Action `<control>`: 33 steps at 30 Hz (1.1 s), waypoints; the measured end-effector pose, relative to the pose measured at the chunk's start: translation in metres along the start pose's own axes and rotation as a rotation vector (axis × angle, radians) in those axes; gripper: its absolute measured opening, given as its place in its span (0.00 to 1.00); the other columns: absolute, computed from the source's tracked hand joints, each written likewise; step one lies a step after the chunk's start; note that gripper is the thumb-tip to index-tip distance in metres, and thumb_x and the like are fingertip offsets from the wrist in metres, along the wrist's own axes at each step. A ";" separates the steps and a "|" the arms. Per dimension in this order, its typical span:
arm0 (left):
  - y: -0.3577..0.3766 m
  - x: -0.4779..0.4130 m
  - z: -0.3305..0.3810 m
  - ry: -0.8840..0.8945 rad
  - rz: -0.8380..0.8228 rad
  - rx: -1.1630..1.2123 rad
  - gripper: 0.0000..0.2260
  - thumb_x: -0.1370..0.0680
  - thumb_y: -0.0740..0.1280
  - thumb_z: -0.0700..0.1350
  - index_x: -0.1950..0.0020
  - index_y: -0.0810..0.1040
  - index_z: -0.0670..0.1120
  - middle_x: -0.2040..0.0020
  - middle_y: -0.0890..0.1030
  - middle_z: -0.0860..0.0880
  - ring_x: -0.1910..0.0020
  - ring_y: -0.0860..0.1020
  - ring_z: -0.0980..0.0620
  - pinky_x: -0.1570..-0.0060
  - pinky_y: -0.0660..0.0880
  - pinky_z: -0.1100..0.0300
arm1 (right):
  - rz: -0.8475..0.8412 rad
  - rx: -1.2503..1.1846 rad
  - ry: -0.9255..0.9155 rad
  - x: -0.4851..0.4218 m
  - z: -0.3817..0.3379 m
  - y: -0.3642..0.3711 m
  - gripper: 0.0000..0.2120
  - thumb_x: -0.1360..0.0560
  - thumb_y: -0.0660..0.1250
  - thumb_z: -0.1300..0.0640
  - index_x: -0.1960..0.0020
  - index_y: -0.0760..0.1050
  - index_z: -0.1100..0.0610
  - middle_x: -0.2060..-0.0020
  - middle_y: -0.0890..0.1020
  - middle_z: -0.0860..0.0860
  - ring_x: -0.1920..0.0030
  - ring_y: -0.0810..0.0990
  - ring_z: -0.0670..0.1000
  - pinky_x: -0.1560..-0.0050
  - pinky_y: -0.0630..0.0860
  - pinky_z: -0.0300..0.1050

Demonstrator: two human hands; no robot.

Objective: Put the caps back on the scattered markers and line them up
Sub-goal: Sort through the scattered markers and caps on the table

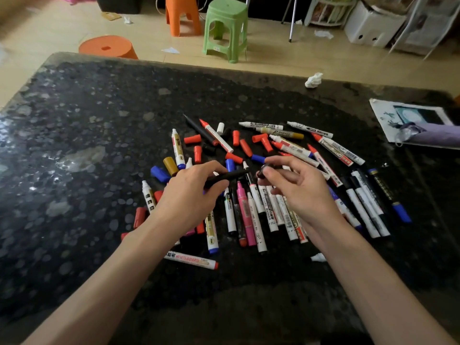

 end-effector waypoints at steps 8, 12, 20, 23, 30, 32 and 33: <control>0.008 -0.003 0.005 0.036 -0.017 -0.001 0.08 0.18 0.67 0.50 0.40 0.80 0.56 0.56 0.80 0.62 0.55 0.78 0.62 0.57 0.73 0.62 | 0.073 -0.131 -0.069 0.005 -0.003 -0.015 0.10 0.24 0.75 0.62 0.43 0.82 0.55 0.53 0.89 0.49 0.51 0.88 0.49 0.48 0.80 0.41; 0.012 -0.007 0.011 0.068 -0.018 0.007 0.07 0.18 0.67 0.49 0.41 0.80 0.57 0.57 0.80 0.62 0.56 0.78 0.62 0.60 0.68 0.69 | 0.083 -0.027 -0.106 0.006 0.000 -0.021 0.12 0.25 0.77 0.63 0.44 0.83 0.54 0.52 0.88 0.46 0.49 0.88 0.46 0.41 0.83 0.50; 0.017 -0.012 0.018 0.117 -0.007 0.003 0.08 0.18 0.67 0.48 0.40 0.81 0.56 0.55 0.80 0.62 0.54 0.77 0.64 0.56 0.71 0.66 | 0.017 -0.017 -0.103 0.006 0.004 -0.021 0.11 0.26 0.78 0.61 0.45 0.83 0.55 0.53 0.89 0.49 0.50 0.88 0.48 0.38 0.82 0.51; 0.014 -0.013 0.020 0.145 0.000 0.022 0.10 0.19 0.68 0.49 0.39 0.82 0.56 0.54 0.80 0.63 0.51 0.78 0.64 0.51 0.73 0.66 | 0.009 0.007 -0.118 0.005 0.002 -0.022 0.11 0.27 0.78 0.61 0.46 0.82 0.54 0.54 0.89 0.47 0.51 0.88 0.47 0.41 0.82 0.47; 0.009 -0.012 0.022 0.217 0.037 0.004 0.12 0.19 0.68 0.48 0.36 0.83 0.55 0.56 0.79 0.61 0.54 0.77 0.63 0.53 0.74 0.62 | -0.062 0.126 -0.237 0.003 -0.004 -0.015 0.11 0.26 0.78 0.63 0.45 0.86 0.54 0.53 0.89 0.46 0.51 0.88 0.45 0.42 0.83 0.42; 0.007 -0.010 0.024 0.234 0.049 0.009 0.12 0.19 0.68 0.47 0.37 0.83 0.54 0.58 0.78 0.62 0.57 0.77 0.64 0.57 0.69 0.65 | -0.064 0.164 -0.279 0.003 -0.006 -0.014 0.11 0.26 0.78 0.62 0.45 0.86 0.52 0.54 0.89 0.44 0.51 0.88 0.44 0.43 0.82 0.41; 0.006 -0.009 0.025 0.242 0.053 0.010 0.12 0.19 0.67 0.47 0.37 0.84 0.54 0.59 0.77 0.62 0.57 0.77 0.63 0.57 0.69 0.64 | -0.063 0.176 -0.294 0.004 -0.007 -0.014 0.11 0.26 0.78 0.61 0.46 0.86 0.51 0.54 0.89 0.44 0.51 0.88 0.43 0.43 0.82 0.40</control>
Point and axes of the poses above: each hand's wrist, its own x-axis away from the middle knuckle, its own y-axis out of the palm, z = x × y, the point moved 6 cm from there along -x, towards the middle knuckle
